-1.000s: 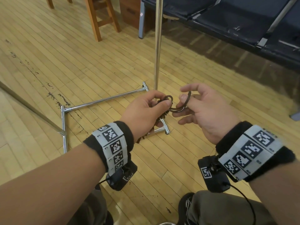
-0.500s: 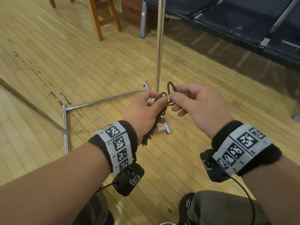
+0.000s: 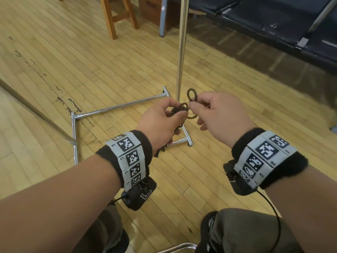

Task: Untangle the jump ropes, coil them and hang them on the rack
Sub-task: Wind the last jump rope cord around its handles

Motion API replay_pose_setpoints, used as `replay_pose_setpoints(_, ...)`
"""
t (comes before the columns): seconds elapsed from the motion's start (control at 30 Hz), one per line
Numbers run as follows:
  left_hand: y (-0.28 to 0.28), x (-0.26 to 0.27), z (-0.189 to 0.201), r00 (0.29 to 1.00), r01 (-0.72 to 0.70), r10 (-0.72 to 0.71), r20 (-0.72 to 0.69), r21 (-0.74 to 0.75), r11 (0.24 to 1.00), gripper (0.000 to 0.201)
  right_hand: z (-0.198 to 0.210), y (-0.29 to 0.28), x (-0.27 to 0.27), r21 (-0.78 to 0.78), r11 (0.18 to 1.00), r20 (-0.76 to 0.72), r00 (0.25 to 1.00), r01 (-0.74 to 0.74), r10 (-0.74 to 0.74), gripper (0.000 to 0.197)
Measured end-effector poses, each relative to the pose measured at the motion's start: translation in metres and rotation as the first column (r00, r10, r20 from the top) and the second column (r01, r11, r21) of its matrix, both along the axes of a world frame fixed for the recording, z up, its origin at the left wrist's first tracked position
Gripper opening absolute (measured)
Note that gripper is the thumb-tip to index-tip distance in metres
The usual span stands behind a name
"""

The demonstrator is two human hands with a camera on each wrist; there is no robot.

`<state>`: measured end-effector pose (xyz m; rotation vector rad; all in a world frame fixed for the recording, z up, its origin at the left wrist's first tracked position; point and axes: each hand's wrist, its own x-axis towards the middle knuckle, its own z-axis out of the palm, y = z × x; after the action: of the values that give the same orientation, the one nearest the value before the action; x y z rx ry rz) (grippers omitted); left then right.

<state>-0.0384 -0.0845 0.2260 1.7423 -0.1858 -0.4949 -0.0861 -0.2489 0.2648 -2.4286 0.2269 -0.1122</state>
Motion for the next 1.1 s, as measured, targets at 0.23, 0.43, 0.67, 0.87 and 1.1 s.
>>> replay_pose_setpoints(0.23, 0.005, 0.000, 0.005, 0.993, 0.027, -0.027, -0.114, -0.007, 1.000, 0.011, 0.004, 0.012, 0.004, 0.520, 0.853, 0.059, 0.995, 0.041, -0.084, 0.020)
replay_pose_setpoints(0.43, 0.012, 0.002, 0.007, 0.993, 0.025, -0.026, -0.117, -0.007, 1.000, 0.012, 0.000, 0.023, 0.011, 0.703, 0.710, 0.017, 0.997, 0.045, -0.080, 0.015)
replay_pose_setpoints(0.67, 0.025, 0.006, 0.011, 0.989, 0.065, -0.071, -0.128, -0.046, 0.997, 0.012, -0.007, 0.017, 0.015, 0.777, 0.617, -0.068, 0.991, 0.126, -0.116, 0.014)
replay_pose_setpoints(0.87, 0.026, 0.008, 0.007, 0.997, 0.060, -0.061, -0.056, -0.025, 0.998, 0.011, -0.008, 0.010, 0.015, 0.590, 0.799, -0.083, 0.993, 0.115, -0.082, 0.011)
replay_pose_setpoints(1.1, 0.023, 0.004, -0.002, 0.985, 0.030, -0.051, 0.166, 0.129, 0.991, 0.015, -0.009, 0.016, 0.017, 0.524, 0.831, -0.144, 0.981, 0.187, -0.130, 0.010)
